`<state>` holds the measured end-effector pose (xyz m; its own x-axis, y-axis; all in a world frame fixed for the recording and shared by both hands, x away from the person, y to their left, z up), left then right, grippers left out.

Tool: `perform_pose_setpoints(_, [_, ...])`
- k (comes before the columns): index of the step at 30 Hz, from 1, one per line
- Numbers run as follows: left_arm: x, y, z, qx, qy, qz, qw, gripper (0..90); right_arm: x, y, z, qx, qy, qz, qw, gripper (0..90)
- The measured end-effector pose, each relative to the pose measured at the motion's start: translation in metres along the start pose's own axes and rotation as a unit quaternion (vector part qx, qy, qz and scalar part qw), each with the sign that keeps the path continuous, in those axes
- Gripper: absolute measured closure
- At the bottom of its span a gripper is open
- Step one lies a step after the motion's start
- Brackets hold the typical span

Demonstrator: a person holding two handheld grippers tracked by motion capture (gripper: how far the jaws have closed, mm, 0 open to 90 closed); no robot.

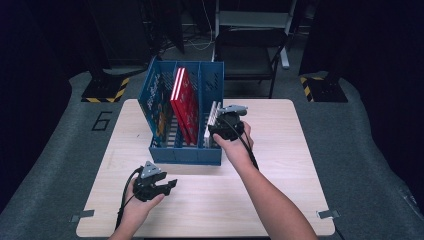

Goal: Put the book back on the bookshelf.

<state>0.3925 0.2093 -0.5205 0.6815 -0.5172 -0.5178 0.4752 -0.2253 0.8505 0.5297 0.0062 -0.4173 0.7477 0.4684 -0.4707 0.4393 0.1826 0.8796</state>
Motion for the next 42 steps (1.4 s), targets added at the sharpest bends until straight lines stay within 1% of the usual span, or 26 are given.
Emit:
perform_pose_setpoints(1, [-0.001,0.000,0.000,0.000,-0.004,-0.003,1.0000,47.2,0.002,0.000,0.001,0.000,-0.001,-0.002,1.0000,49.0])
perform_pose_setpoints(2, [0.000,0.000,0.000,-0.001,0.001,0.004,1.0000,47.3,0.003,0.001,0.001,-0.001,-0.002,-0.001,1.0000,49.3])
perform_pose_setpoints(3, [0.000,0.000,0.000,-0.002,0.000,0.002,1.0000,47.3,0.005,0.001,0.000,0.002,-0.007,-0.001,1.0000,49.6])
perform_pose_setpoints(5, [0.001,-0.001,-0.001,0.002,-0.001,-0.001,1.0000,47.3,0.007,0.002,-0.001,-0.002,-0.007,-0.003,1.0000,50.2])
perform_pose_setpoints(6, [0.002,-0.002,0.000,-0.001,-0.002,-0.003,1.0000,47.3,0.009,0.002,-0.001,-0.002,-0.010,-0.005,0.9999,50.2])
perform_pose_setpoints(9, [0.002,-0.002,0.000,0.000,-0.001,-0.002,1.0000,47.3,0.013,0.005,-0.003,0.006,-0.013,-0.003,0.9999,50.3])
perform_pose_setpoints(12, [0.002,-0.002,0.000,0.002,-0.003,-0.002,1.0000,47.3,0.019,0.007,-0.005,0.005,-0.015,-0.004,0.9999,50.3])
perform_pose_setpoints(15, [0.002,-0.002,-0.001,0.002,-0.002,-0.004,1.0000,47.3,0.024,0.007,-0.007,0.001,-0.016,-0.014,0.9998,50.3])
perform_pose_setpoints(16, [0.003,-0.002,-0.001,0.002,-0.002,-0.003,1.0000,47.3,0.026,0.007,-0.008,0.006,-0.019,-0.014,0.9997,50.3])
perform_pose_setpoints(19, [0.003,-0.003,-0.001,0.000,-0.002,-0.003,1.0000,47.3,0.033,0.004,-0.009,0.005,-0.020,-0.019,0.9996,50.6])
perform_pose_setpoints(20, [0.003,-0.003,-0.002,-0.001,-0.003,-0.003,1.0000,47.3,0.034,0.003,-0.009,0.010,-0.024,-0.022,0.9994,50.7])
perform_pose_setpoints(23, [0.003,-0.003,-0.002,-0.001,-0.003,-0.002,1.0000,47.3,0.038,0.001,-0.009,0.011,-0.032,-0.025,0.9991,51.0])
perform_pose_setpoints(24, [0.003,-0.003,-0.002,-0.001,-0.003,-0.003,1.0000,47.3,0.039,0.001,-0.010,0.016,-0.034,-0.029,0.9989,50.9])
perform_pose_setpoints(26, [0.003,-0.003,-0.002,-0.002,-0.003,-0.003,1.0000,47.4,0.041,0.000,-0.010,0.014,-0.035,-0.030,0.9989,50.9])
perform_pose_setpoints(29, [0.003,-0.003,-0.002,-0.004,-0.003,-0.003,1.0000,47.3,0.043,-0.003,-0.010,0.022,-0.040,-0.040,0.9981,51.0])
perform_pose_setpoints(31, [0.002,-0.003,-0.002,-0.003,-0.002,-0.003,1.0000,47.4,0.045,-0.005,-0.010,0.021,-0.044,-0.045,0.9978,53.2])
perform_pose_setpoints(34, [0.002,-0.003,-0.002,-0.004,-0.001,-0.003,1.0000,47.3,0.046,-0.007,-0.011,0.024,-0.040,-0.049,0.9977,56.8])
perform_pose_setpoints(38, [0.002,-0.003,-0.002,-0.004,-0.002,-0.002,1.0000,47.4,0.047,-0.007,-0.011,0.029,-0.035,-0.050,0.9977,57.8])
perform_pose_setpoints(39, [0.003,-0.003,-0.002,-0.004,-0.002,-0.003,1.0000,47.4,0.047,-0.007,-0.012,0.033,-0.036,-0.050,0.9975,58.1])
perform_pose_setpoints(42, [0.003,-0.003,-0.002,-0.004,-0.002,-0.004,1.0000,47.4,0.047,-0.007,-0.012,0.035,-0.040,-0.051,0.9973,58.7])
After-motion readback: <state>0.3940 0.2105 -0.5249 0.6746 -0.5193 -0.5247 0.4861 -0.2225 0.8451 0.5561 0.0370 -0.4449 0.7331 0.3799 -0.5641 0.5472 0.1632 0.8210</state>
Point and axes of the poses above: each handheld gripper's, and its own axes: x roughly forward along the jaws, y roughly out of its top, z roughly to its right, the point moved 7 cm from there along x, roughly forward along the jaws, and after that the axes turned 8 degrees about z, right-handed, at the moved point
